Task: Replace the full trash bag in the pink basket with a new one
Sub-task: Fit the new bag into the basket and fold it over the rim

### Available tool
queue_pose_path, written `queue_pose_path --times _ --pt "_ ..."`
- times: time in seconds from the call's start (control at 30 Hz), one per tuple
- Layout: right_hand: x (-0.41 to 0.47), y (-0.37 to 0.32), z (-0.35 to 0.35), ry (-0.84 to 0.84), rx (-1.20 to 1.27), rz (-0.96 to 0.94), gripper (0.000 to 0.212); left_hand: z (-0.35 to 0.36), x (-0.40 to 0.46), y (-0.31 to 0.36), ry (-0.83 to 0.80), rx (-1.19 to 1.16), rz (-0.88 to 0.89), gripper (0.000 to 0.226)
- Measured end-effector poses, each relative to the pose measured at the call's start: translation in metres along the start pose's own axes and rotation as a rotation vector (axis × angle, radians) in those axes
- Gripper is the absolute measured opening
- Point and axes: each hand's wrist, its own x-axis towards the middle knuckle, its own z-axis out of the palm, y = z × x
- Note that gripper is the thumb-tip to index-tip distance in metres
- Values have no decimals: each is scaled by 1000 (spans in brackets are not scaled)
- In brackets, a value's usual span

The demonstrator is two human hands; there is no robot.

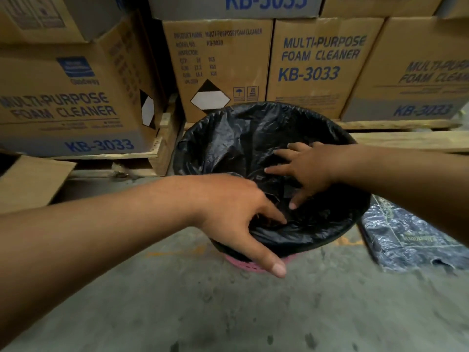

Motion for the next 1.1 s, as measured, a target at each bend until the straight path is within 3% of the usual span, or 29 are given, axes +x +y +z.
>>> queue_pose_path --times 0.13,0.33,0.37,0.43,0.53,0.57,0.63,0.7,0.73,0.8,0.9,1.0,1.1 --pt "23 -13 -9 31 -18 -36 115 12 -10 3 2 34 62 79" --pt "46 -16 6 -311 -114 114 111 19 -35 -30 140 239 80 69" --pt "43 -14 4 -289 -113 98 107 18 -39 -35 153 274 73 76" --pt "35 -11 -12 -91 -75 -6 94 19 -43 -35 243 290 38 91" --pt "36 -9 -18 275 -128 -98 90 32 -36 -26 347 208 57 84" --pt "38 -7 -13 263 -192 -68 97 36 -33 -26 329 185 74 77" --pt "43 2 3 64 -353 19 99 39 -31 -32 288 154 76 72" --pt "43 10 13 -101 -415 72 86 34 -36 -40 278 172 60 74" --pt "41 10 10 -108 -386 74 80 30 -40 -41 290 181 53 75" --pt "36 1 -6 10 -310 19 72 24 -42 -40 376 182 51 84" --pt "40 -12 -12 242 -302 -133 85 28 -35 -30 382 184 -11 97" --pt "52 -11 7 -41 -415 -45 107 36 -26 -26 227 208 -68 87" --pt "62 -4 22 -183 -395 10 96 34 -25 -26 171 178 -102 88"
